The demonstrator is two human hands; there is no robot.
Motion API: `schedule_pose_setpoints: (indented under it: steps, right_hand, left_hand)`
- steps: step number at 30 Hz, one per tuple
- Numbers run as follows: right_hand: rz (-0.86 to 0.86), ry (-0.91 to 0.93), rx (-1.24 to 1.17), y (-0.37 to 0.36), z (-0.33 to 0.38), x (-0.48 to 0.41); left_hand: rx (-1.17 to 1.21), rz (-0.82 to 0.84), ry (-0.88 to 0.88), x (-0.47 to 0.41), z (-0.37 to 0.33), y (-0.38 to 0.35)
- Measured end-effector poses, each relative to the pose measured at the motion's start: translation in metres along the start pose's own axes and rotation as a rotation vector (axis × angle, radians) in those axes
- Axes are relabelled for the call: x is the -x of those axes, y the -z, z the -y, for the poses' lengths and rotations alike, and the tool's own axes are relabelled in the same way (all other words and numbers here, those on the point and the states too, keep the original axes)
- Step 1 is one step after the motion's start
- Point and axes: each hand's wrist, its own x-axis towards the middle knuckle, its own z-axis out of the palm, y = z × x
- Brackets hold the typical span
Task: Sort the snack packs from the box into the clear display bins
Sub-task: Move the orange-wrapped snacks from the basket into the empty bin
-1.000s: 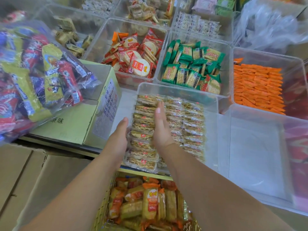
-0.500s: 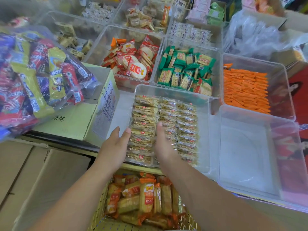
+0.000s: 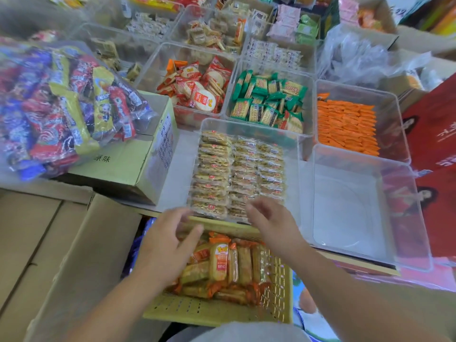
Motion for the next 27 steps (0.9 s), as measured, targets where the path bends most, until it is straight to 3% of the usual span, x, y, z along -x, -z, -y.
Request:
schedule_pose_setpoints:
  steps: [6,8,11,13,19,24,27]
  right_hand:
    - [-0.124,0.081,0.178,0.003,-0.013,0.062]
    - [-0.095,0.005,0.330,-0.004,-0.015,0.070]
    - [0.097,-0.242,0.459,-0.024,-0.027,0.077]
    - [0.132,-0.358,0.371,-0.041,-0.033,0.081]
    - [-0.054,-0.565,0.206,-0.069,-0.045,0.078]
    - [-0.041,-0.596,0.092,-0.080,-0.054,0.077]
    - [-0.020,-0.638,-0.098,-0.080,-0.054,0.077]
  left_hand:
    - [-0.134,0.274,0.083,0.032,0.024,-0.037]
    - [-0.216,0.350,0.081,0.027,0.023,-0.049]
    - [-0.301,0.460,0.114,0.017,0.021,-0.067]
    - [-0.358,0.505,0.129,0.012,0.020,-0.076]
    - [-0.516,0.501,0.035,0.005,0.025,-0.086]
    - [-0.319,0.611,0.130,0.002,0.024,-0.082]
    - [-0.152,0.674,0.193,0.001,0.021,-0.080]
